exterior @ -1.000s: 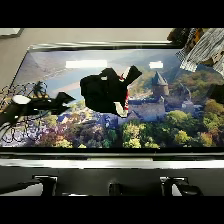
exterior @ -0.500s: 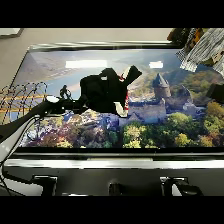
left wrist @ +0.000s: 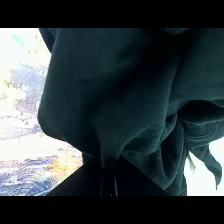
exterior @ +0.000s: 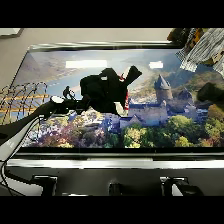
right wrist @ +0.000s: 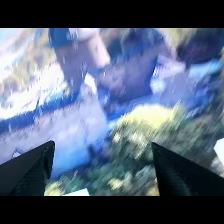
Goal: Fold the clothes and pants, and hang the long-sleeved shirts on hangers.
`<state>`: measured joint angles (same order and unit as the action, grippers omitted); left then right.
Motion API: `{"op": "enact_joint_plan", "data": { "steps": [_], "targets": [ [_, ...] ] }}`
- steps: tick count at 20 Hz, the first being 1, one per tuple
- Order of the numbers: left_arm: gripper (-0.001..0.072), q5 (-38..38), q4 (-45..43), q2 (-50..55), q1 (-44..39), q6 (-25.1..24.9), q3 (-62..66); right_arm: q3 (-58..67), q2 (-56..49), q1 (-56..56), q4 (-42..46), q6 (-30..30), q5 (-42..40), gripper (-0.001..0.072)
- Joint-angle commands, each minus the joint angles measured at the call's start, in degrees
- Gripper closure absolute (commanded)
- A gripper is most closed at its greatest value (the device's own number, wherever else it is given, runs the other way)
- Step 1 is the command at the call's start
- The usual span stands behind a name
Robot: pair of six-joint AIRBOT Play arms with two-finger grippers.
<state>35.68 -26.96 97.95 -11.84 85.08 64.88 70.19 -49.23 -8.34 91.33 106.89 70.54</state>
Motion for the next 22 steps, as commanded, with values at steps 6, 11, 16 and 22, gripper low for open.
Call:
{"op": "enact_joint_plan", "data": {
  "steps": [6, 11, 16, 22],
  "targets": [
    [0.068, 0.57, -0.02, 0.07, 0.09, 0.44, 0.07, -9.55, -32.63, 7.72, -55.12, -27.26, -8.5, 0.0013],
    [0.0679, 0.74, -0.02, 0.09, 0.26, 0.42, 0.07, -9.55, -46.25, 17.62, -61.11, -28.13, -21.33, 0.0026],
    [0.0679, 0.79, -0.02, 0.09, 0.5, 0.44, 0.07, -9.55, -49.33, 21.18, -64.74, -33.62, -23.17, 0.0059],
    [0.068, 3.04, -0.02, -1.62, 3.34, -0.92, 0.52, -8.35, -43.56, 18.34, -60.98, -32.83, -23.12, 0.0682]
  ]
}}
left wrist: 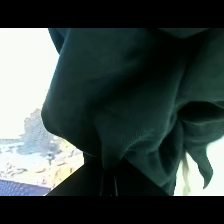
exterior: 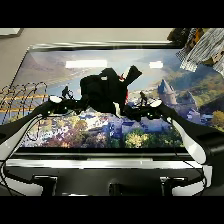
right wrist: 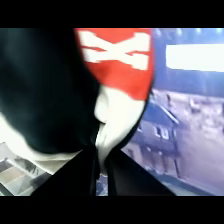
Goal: Fold the clothes and pants, and hang the long-sleeved shirts on hangers.
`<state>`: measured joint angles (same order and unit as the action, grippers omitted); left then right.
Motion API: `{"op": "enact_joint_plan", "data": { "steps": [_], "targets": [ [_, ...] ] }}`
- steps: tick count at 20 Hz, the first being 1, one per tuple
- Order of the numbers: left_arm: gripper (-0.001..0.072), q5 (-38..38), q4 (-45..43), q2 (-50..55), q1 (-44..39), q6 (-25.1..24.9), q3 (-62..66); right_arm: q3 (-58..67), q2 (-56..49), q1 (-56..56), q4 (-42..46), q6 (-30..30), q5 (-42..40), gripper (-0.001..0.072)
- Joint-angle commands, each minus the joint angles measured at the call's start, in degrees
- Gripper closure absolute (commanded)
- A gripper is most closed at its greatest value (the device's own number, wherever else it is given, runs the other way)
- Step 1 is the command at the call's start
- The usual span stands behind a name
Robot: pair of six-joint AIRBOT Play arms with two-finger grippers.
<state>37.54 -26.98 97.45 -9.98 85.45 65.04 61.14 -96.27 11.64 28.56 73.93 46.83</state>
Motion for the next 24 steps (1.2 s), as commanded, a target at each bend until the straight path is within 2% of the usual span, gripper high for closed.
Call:
{"op": "enact_joint_plan", "data": {
  "steps": [1, 4, 6, 8, 10, 13, 16, 19, 24],
  "targets": [
    [0.068, 2.19, 0.0, -2.16, 2.45, -3.72, 1.07, 0.7, 6.84, -3.43, 3.93, 1.92, 0.87, 0.0682],
    [0.068, 8.61, 0.02, -7.21, 5.55, -10.16, 6.19, 3.37, 17.9, -9.31, 6.69, 2.38, 4.85, 0.0682],
    [0.068, 13.66, -0.04, -11.76, 7.54, -10.47, 11.85, 7.43, 25.94, -12.26, 7.72, 2.12, 7.17, 0.0682],
    [0.0681, 16.81, -0.37, -17.27, 8.94, -10.49, 18.53, 12.26, 34.05, -13.42, 12.33, 2.47, 6.93, 0.0682],
    [0.068, 17.35, -2.56, -23.8, 9.57, -10.51, 24.9, 17.33, 41.62, -13.4, 16.52, 4.11, 7.08, 0.0682],
    [0.0679, 17.07, -7.45, -33.68, 9.64, -10.51, 31.58, 23.93, 52.61, -13.4, 18.38, 5.25, 6.43, 0.0681],
    [0.0678, 17.09, -7.58, -42.51, 9.64, -10.51, 32.83, 27.34, 61.35, -13.4, 21.35, 11.43, 5.6, 0.0681],
    [0.0678, 17.09, -7.58, -48.46, 9.64, -10.49, 32.81, 28.02, 66.29, -13.4, 25.51, 18.18, 5.66, 0.068],
    [0.0679, 17.97, -7.58, -48.76, 9.53, -9.14, 30.32, 28.0, 61.83, -13.4, 26.4, 19.54, 5.84, 0.068]
  ]
}}
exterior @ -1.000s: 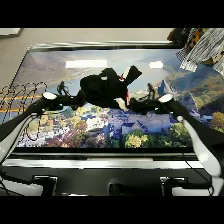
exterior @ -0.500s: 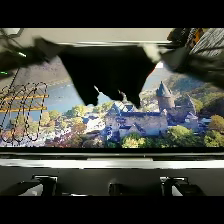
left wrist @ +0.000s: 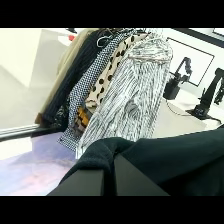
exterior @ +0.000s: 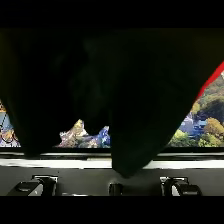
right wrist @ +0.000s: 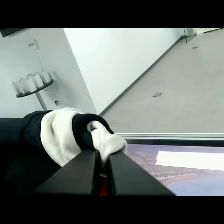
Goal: Fold the clothes and pants, and hang the long-sleeved shirts on hangers.
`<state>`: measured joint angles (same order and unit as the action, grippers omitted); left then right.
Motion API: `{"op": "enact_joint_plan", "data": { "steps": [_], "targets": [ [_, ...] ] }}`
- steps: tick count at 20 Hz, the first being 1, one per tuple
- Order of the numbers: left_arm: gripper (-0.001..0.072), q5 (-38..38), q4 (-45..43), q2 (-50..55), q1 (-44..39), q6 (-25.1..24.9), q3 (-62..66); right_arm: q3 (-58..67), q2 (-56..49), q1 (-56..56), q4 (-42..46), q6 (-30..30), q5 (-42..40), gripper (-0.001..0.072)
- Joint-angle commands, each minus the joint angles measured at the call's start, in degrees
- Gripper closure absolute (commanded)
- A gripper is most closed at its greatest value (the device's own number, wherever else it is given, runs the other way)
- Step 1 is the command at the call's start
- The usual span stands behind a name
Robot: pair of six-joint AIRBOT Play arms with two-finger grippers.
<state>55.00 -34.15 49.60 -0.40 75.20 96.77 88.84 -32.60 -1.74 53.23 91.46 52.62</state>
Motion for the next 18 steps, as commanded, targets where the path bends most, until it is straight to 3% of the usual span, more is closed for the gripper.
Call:
{"op": "enact_joint_plan", "data": {
  "steps": [1, 6, 9, 12, 16, 17, 18],
  "targets": [
    [0.0678, 0.55, -0.39, -0.13, -0.11, 1.31, -3.61, 0.33, -4.2, -0.02, 1.7, 2.01, 0.0, 0.068],
    [0.0678, 0.35, -0.42, 8.07, -4.09, 1.27, -19.06, 0.31, -22.86, 0.15, 1.66, 1.81, 0.5, 0.0679],
    [0.0678, -3.67, -0.42, 17.18, -8.83, 1.27, -27.19, 0.31, -37.75, 0.15, 1.49, 2.19, 3.54, 0.0679],
    [0.0678, -7.32, -0.31, 27.36, -13.2, 1.31, -29.62, 0.31, -51.45, 1.2, 1.51, -1.14, 1.86, 0.068],
    [0.0678, -7.52, 4.35, 36.39, -15.91, 1.31, -29.62, 0.31, -61.16, 2.71, 1.42, -1.27, 0.46, 0.0679],
    [0.0678, -7.52, 5.27, 37.24, -16.11, 1.29, -29.62, 0.31, -61.51, 2.69, 1.49, -1.27, 1.64, 0.0622],
    [0.0678, -7.69, 5.27, 37.44, -16.11, 1.31, -29.62, 0.33, -61.18, 2.29, 1.84, -1.51, 2.99, 0.0484]
  ]
}}
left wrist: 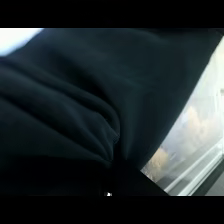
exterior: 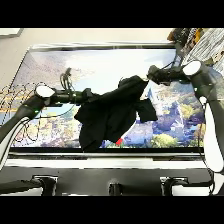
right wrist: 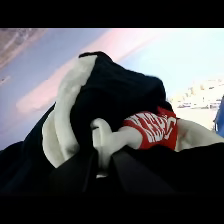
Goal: Fold the clothes and pants, and hang the long-sleeved shirts on hangers.
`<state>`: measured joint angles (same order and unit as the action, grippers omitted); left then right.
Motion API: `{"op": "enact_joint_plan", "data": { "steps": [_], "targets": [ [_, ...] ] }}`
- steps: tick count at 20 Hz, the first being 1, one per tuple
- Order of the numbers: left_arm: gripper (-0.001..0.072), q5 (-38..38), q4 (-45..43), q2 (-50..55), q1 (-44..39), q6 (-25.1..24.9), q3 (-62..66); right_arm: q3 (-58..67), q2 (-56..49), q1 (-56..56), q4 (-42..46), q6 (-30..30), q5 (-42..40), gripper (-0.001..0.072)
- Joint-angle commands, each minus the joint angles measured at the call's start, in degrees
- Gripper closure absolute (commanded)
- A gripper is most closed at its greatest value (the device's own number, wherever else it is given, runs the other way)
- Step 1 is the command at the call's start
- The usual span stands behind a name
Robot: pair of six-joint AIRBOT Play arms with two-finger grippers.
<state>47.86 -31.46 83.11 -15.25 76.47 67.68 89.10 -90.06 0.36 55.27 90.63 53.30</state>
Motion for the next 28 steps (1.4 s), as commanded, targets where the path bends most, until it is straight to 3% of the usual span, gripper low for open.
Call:
{"op": "enact_joint_plan", "data": {
  "steps": [1, 3, 4, 7, 9, 16, 24, 25, 26, 27, 28],
  "targets": [
    [0.0678, -0.83, 2.56, 3.87, -1.22, 0.02, -0.52, 0.07, -2.89, -0.63, -0.07, -1.57, 4.24, 0.032],
    [0.0678, -0.79, 2.56, 3.63, -0.79, 0.02, -0.5, 0.11, -0.13, -4.55, 0.07, -3.28, 9.29, 0.0072],
    [0.0678, -0.76, 2.58, 3.58, -0.48, 0.02, -0.48, 0.11, 1.38, -7.58, 0.17, -4.5, 12.35, 0.0051],
    [0.0678, -0.81, 2.56, 3.58, -0.09, 0.02, -0.48, -0.09, 3.06, -17.05, 4.98, -5.84, 22.25, 0.0049],
    [0.0678, -0.81, 2.56, 3.58, -0.09, 0.0, -0.48, -3.15, 3.04, -21.38, 5.95, -7.8, 24.55, 0.0049],
    [0.0678, -0.79, 2.56, 3.58, -0.09, 0.02, -0.48, -21.68, 0.28, -19.96, 1.09, -13.03, 14.97, 0.0053],
    [0.0677, -0.79, 2.56, 3.58, -0.09, -0.02, -0.48, -22.1, -6.86, -14.86, -9.03, -15.87, 8.15, 0.0057],
    [0.0677, -0.79, 2.56, 3.58, -0.09, -0.02, -0.48, -22.1, -7.41, -14.23, -9.29, -15.89, 8.02, 0.0075],
    [0.0676, -0.79, 2.56, 3.58, -0.09, -0.02, -0.48, -22.1, -7.82, -13.6, -9.86, -15.93, 8.07, 0.0192],
    [0.0677, -0.79, 2.56, 3.58, -0.09, -0.02, -0.48, -22.08, -7.91, -12.9, -10.34, -16.31, 8.04, 0.0333],
    [0.0677, -0.81, 2.56, 3.58, -0.09, -0.02, -0.48, -22.03, -7.89, -12.48, -11.39, -16.79, 8.44, 0.0591]
  ]
}}
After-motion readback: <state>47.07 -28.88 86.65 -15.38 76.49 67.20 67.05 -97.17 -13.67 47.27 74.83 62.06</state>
